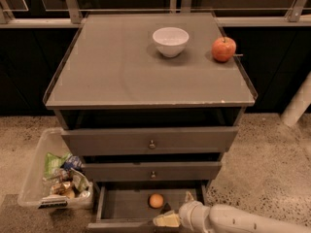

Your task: Pick orange from bottom drawer and place on counter

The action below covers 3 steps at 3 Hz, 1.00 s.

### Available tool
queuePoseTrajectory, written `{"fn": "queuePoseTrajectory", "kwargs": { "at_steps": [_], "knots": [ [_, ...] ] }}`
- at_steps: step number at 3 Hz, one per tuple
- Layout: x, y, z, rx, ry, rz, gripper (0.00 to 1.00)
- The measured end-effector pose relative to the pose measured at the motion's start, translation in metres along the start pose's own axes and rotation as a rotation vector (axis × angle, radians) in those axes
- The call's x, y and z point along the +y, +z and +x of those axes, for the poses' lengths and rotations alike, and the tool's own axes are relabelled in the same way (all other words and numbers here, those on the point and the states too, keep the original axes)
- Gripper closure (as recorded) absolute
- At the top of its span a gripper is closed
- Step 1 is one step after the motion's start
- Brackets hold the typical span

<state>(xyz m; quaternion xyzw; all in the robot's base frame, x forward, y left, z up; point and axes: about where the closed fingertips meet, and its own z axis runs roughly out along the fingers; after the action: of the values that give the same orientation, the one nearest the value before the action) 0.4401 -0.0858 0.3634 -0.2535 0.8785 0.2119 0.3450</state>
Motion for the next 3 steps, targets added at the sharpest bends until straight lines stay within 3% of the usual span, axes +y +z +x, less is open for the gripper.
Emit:
{"fn": "queuePoseTrajectory", "kwargs": {
  "at_steps": [1, 3],
  "knots": [
    [-0.005, 0.03, 0.022, 0.028, 0.048, -0.004, 0.0],
    [-0.007, 0.047, 0.031, 0.046, 0.057, -0.006, 0.0]
  ]
}}
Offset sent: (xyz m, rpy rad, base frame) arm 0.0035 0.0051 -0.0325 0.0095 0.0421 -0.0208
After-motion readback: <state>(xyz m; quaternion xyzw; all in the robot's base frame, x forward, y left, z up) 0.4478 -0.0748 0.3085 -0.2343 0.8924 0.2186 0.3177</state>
